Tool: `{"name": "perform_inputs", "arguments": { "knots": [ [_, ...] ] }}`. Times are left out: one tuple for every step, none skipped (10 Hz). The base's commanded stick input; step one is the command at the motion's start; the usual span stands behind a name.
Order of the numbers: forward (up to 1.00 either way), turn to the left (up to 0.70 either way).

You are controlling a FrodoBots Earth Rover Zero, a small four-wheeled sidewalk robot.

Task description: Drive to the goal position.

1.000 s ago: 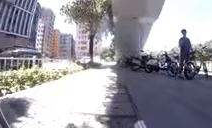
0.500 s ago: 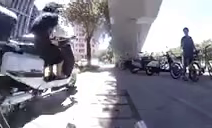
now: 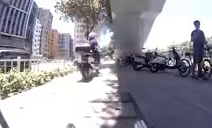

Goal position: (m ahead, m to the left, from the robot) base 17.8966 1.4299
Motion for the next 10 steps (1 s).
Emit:
{"name": "perform_inputs", "arguments": {
  "knots": [
    [0.70, 0.00],
    [0.70, 0.00],
    [0.70, 0.00],
    [0.70, 0.00],
    [0.70, 0.00],
    [0.70, 0.00],
    [0.70, 0.00],
    [0.70, 0.00],
    [0.70, 0.00],
    [0.70, 0.00]
  ]
}}
